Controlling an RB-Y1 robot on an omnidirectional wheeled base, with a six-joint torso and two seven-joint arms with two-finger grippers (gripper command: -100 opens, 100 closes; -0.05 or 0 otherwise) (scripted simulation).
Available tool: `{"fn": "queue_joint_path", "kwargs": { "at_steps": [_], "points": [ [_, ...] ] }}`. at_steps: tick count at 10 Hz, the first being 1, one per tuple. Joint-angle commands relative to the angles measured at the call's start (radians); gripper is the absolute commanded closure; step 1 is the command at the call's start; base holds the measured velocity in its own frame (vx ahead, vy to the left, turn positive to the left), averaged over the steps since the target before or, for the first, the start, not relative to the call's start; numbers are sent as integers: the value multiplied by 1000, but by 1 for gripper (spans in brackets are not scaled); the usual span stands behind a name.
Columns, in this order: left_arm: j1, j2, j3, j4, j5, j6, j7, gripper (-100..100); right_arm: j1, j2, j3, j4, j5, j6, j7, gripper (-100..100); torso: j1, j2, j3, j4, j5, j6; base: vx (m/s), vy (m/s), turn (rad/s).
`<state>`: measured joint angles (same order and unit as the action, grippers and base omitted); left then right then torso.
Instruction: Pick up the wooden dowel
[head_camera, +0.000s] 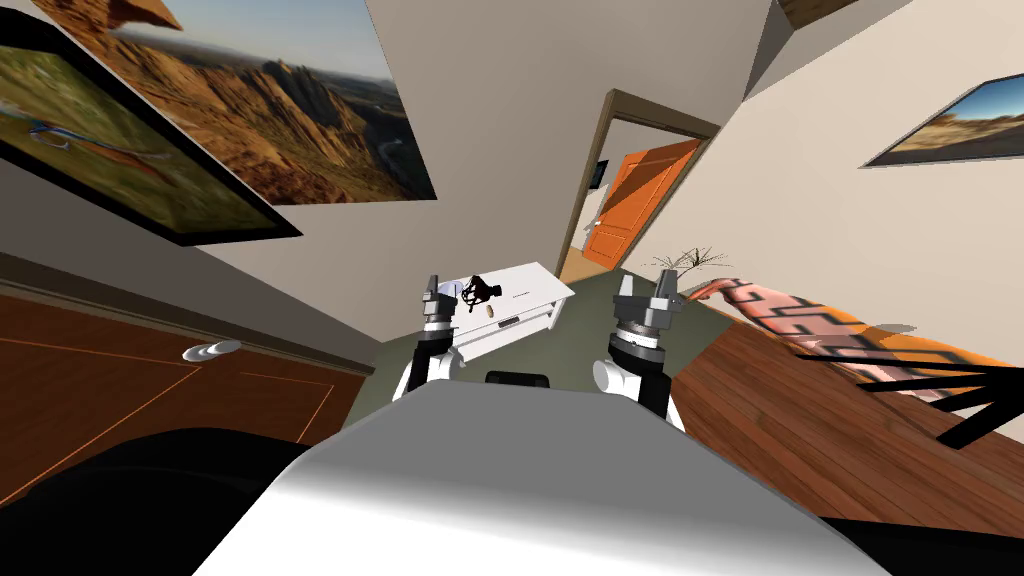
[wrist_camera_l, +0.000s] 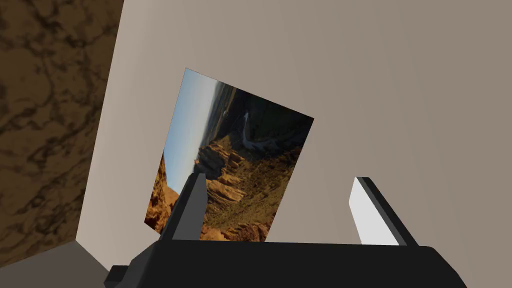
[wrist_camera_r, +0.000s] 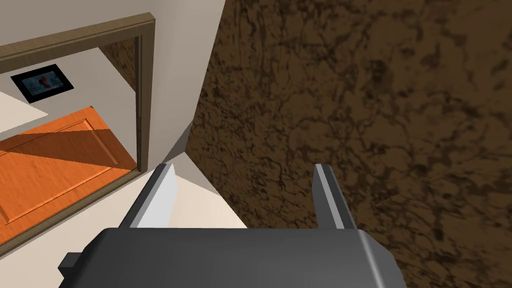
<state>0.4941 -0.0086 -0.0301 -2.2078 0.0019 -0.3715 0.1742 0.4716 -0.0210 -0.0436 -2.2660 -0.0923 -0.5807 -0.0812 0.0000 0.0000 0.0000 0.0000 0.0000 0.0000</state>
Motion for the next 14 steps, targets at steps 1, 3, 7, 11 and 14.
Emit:
{"fn": "queue_joint_path", "kwargs": {
  "at_steps": [1, 3, 7, 11, 14],
  "points": [
    [7, 33, -4, 11, 5, -1, 3, -100, 0, 0, 0, 0, 0, 0, 0, 0, 0, 0, 0, 0, 0, 0, -7, 6, -81],
    [25, 89, -12, 36, 16, -4, 8, -100, 0, 0, 0, 0, 0, 0, 0, 0, 1, 1, 1, 0, 0, 0, -30, 22, -139],
    [81, 216, -41, 119, 54, -12, 27, -100, 0, 0, 0, 0, 0, 0, 0, 0, 3, 4, 2, 1, 1, 0, -47, 37, -214],
    [135, 337, -73, 201, 96, -22, 44, -100, 0, 0, 0, 0, 0, 0, 0, 0, 3, 3, 2, 1, 1, 0, -43, 36, -250],
    [174, 412, -99, 262, 130, -30, 55, -100, 0, 0, 0, 0, 0, 0, 0, 0, 2, 1, 0, 0, 0, 0, -13, 11, -194]
  ]
}}
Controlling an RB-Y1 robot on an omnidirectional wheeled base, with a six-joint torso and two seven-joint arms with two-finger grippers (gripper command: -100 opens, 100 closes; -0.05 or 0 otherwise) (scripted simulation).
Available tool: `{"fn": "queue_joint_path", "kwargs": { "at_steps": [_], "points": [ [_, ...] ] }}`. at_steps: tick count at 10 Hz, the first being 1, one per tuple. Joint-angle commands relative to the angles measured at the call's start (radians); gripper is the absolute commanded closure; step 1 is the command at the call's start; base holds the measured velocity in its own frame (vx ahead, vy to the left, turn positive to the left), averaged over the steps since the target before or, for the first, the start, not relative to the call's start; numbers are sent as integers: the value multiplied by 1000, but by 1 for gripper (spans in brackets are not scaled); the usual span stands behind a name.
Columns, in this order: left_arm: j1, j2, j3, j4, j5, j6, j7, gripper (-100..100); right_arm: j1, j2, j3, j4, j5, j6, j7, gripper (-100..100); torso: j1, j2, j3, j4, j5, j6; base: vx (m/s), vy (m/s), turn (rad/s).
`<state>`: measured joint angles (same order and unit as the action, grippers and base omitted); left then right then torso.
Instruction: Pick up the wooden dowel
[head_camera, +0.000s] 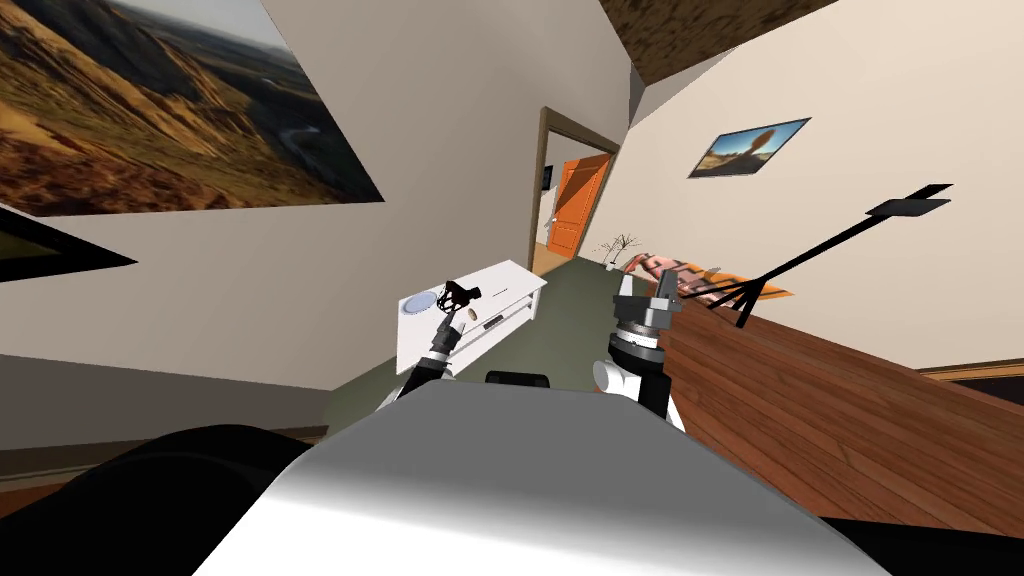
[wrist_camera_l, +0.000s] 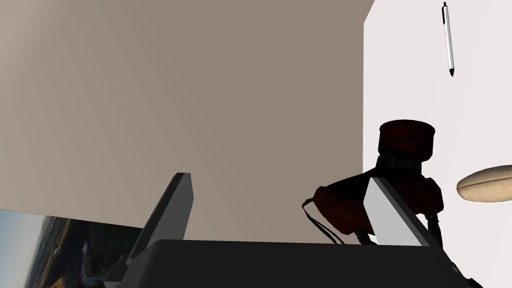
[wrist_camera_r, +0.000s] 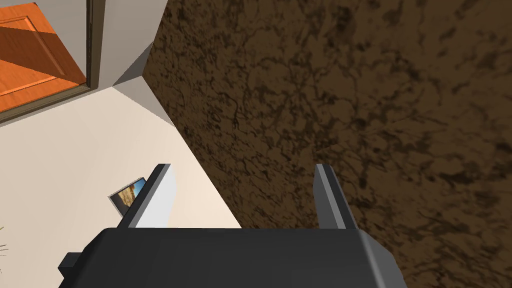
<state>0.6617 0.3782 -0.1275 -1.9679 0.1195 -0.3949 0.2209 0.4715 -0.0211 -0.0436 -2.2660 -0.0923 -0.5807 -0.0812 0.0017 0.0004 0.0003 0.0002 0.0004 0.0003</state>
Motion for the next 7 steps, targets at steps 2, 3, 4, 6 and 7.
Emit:
{"fn": "queue_joint_path", "kwargs": {
  "at_steps": [2, 3, 4, 6, 7],
  "points": [
    [26, 66, -16, 54, 31, -11, 14, -100, 0, 0, 0, 0, 0, 0, 0, 0, 1, 0, 0, 0, 0, 0, -12, 18, -248],
    [46, 100, -31, 87, 50, -15, 19, -100, 0, 0, 0, 0, 0, 0, 0, 0, 1, 0, 0, 0, 0, -1, -3, 9, -237],
    [46, 104, -31, 87, 50, -15, 19, -100, 0, 0, 0, 0, 0, 0, 0, 0, 0, 0, 0, 0, 0, 0, -1, 10, -118],
    [85, 179, -65, 150, 92, -23, 29, -100, 0, 0, 0, 0, 0, 0, 0, 0, 0, -1, -1, 0, 0, 0, 12, 9, -288],
    [85, 179, -65, 154, 92, -23, 29, -100, 0, 0, 0, 0, 0, 0, 0, 0, 1, -2, -1, 0, 0, 0, 15, 17, -175]
  ]
}}
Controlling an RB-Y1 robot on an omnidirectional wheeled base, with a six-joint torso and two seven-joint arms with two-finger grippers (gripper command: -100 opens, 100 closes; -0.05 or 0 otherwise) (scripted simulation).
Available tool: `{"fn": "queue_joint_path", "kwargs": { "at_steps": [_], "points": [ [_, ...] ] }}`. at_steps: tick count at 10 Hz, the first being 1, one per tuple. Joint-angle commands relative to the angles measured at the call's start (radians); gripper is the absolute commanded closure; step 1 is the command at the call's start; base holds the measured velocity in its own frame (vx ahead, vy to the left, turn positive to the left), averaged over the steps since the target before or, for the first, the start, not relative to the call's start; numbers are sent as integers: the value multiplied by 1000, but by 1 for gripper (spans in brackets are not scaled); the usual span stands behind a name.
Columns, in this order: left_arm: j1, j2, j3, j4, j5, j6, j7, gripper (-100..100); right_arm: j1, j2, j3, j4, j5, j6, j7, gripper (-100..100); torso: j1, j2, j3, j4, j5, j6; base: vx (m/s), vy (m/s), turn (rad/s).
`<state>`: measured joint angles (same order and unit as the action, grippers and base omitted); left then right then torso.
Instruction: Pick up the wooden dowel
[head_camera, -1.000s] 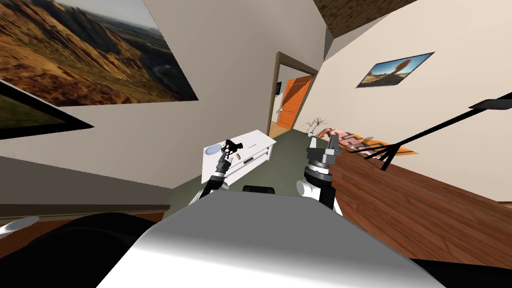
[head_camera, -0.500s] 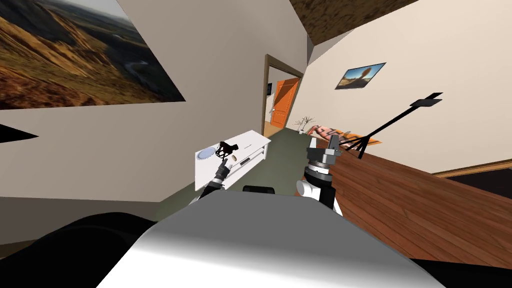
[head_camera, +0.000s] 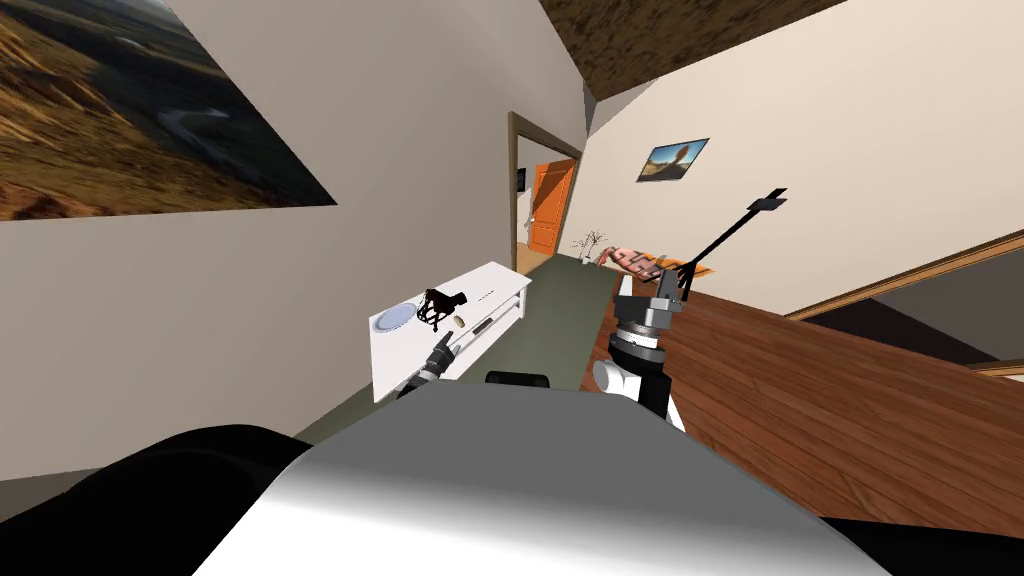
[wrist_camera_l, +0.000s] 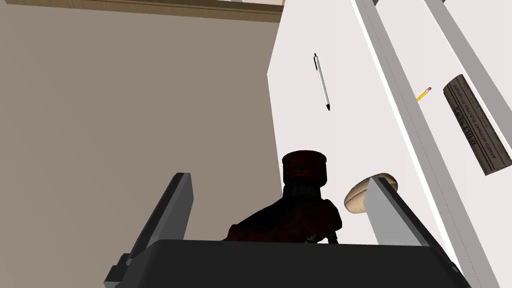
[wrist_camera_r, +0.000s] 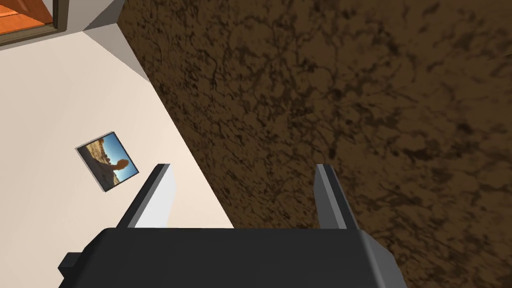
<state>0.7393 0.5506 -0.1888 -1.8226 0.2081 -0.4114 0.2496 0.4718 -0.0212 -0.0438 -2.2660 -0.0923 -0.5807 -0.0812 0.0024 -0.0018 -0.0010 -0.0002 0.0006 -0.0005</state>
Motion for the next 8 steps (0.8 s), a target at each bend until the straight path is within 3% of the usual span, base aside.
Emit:
{"fn": "queue_joint_path", "kwargs": {
  "at_steps": [1, 3, 4, 5, 6, 8],
  "points": [
    [27, 43, -22, 43, 25, -11, 5, -100, 0, 0, 0, 0, 0, 0, 0, 0, 0, 0, 0, 0, 0, 0, 26, 7, -310],
    [63, 111, -61, 106, 72, -18, 12, -100, 0, 0, 0, 0, 0, 0, 0, 0, 0, -1, -1, 0, 0, 0, 47, 17, -368],
    [63, 113, -61, 111, 72, -18, 12, -100, 0, 0, 0, 0, 0, 0, 0, 0, 1, -2, -1, 0, 0, 0, 46, 29, -129],
    [80, 147, -82, 138, 96, -21, 15, -100, 0, 0, 0, 0, 0, 0, 0, 0, 0, -2, -1, -1, 0, -1, 50, 11, -213],
    [80, 147, -82, 145, 96, -21, 15, -100, 0, 0, 0, 0, 0, 0, 0, 0, 0, -2, -1, -1, 0, 0, 43, 16, -121],
    [112, 210, -125, 211, 144, -26, 18, -100, 0, 0, 0, 0, 0, 0, 0, 0, 0, -3, -2, -1, 0, 0, 69, 18, -355]
  ]
}}
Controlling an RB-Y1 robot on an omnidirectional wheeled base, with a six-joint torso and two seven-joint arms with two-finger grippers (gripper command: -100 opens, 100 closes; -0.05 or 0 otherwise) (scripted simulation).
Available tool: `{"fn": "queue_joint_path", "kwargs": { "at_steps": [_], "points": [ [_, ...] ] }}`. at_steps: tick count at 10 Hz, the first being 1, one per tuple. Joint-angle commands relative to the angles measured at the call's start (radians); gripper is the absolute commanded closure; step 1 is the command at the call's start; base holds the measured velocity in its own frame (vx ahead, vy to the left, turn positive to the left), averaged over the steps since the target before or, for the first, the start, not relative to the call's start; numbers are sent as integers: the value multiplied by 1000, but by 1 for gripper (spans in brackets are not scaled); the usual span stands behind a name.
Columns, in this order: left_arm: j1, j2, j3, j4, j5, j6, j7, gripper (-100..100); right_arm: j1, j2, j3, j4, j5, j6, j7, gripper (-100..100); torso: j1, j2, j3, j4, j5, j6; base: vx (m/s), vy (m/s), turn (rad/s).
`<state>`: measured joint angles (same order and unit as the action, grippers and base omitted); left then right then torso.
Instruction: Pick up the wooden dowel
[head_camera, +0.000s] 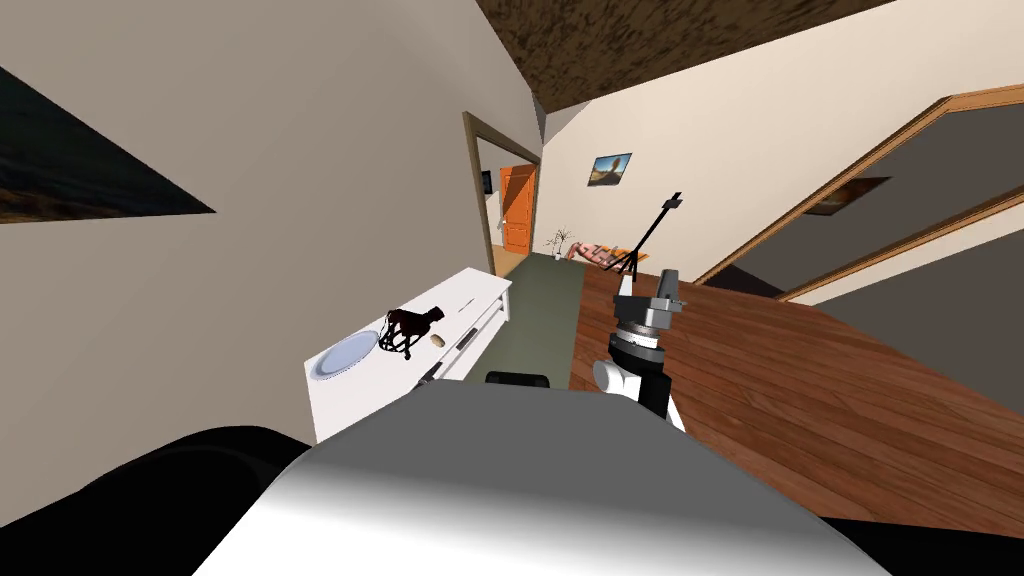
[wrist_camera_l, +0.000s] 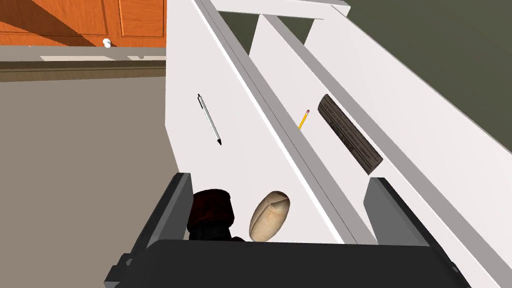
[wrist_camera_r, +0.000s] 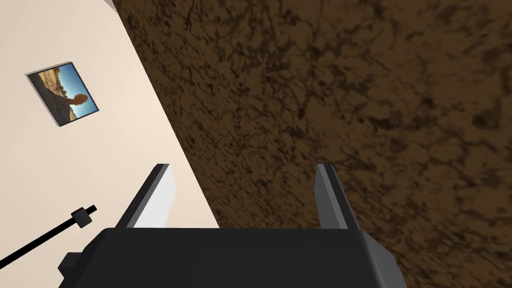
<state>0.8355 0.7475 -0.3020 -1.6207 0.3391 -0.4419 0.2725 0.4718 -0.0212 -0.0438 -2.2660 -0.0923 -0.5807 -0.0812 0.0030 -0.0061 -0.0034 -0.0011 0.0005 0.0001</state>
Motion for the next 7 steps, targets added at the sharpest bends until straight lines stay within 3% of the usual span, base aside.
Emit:
{"fn": "queue_joint_path", "kwargs": {
  "at_steps": [1, 7],
  "points": [
    [30, 41, -34, 42, 38, 2, -3, -100, 0, 0, 0, 0, 0, 0, 0, 0, 0, 0, 0, 0, 0, 0, 105, 53, -366],
    [91, 164, -166, 207, 180, -9, -7, -100, 0, 0, 0, 0, 0, 0, 0, 0, 1, -8, -5, -2, 0, 0, 163, 69, -310]
  ]
}}
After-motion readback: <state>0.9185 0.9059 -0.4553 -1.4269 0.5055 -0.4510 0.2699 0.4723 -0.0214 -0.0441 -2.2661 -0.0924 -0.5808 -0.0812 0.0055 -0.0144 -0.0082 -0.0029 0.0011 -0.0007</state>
